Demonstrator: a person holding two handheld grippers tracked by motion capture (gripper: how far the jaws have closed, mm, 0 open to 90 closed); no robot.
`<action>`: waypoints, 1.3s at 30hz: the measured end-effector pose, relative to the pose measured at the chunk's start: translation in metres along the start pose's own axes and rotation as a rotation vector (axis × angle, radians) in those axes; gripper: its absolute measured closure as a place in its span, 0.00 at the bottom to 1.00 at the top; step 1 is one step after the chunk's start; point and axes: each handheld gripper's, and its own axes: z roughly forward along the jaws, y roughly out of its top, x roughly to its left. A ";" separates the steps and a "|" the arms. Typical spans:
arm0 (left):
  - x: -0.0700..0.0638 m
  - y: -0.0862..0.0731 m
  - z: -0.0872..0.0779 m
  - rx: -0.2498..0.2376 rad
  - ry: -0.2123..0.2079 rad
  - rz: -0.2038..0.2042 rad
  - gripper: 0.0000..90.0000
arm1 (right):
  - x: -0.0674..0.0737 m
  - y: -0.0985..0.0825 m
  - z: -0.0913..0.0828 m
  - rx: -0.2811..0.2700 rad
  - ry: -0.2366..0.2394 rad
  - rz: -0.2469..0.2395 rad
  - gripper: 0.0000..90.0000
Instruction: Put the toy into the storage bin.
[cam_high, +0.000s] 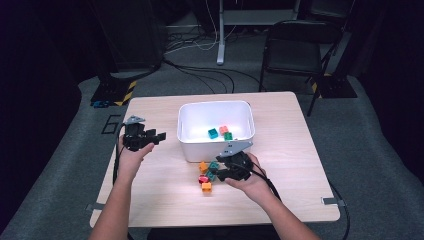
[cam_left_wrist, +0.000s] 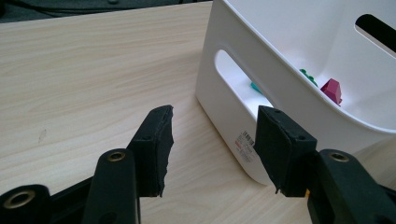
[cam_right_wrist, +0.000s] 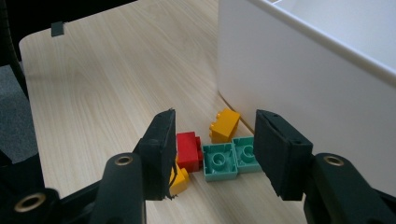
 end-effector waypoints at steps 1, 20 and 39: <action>0.000 0.000 0.000 0.004 -0.001 0.001 0.51 | 0.001 -0.005 0.001 -0.004 -0.003 0.003 0.55; 0.000 -0.001 -0.001 0.006 0.002 0.000 0.51 | 0.009 -0.039 0.027 0.036 0.022 0.034 0.57; 0.004 -0.004 -0.005 0.002 0.013 -0.007 0.51 | 0.021 -0.048 0.054 0.074 0.070 0.006 0.55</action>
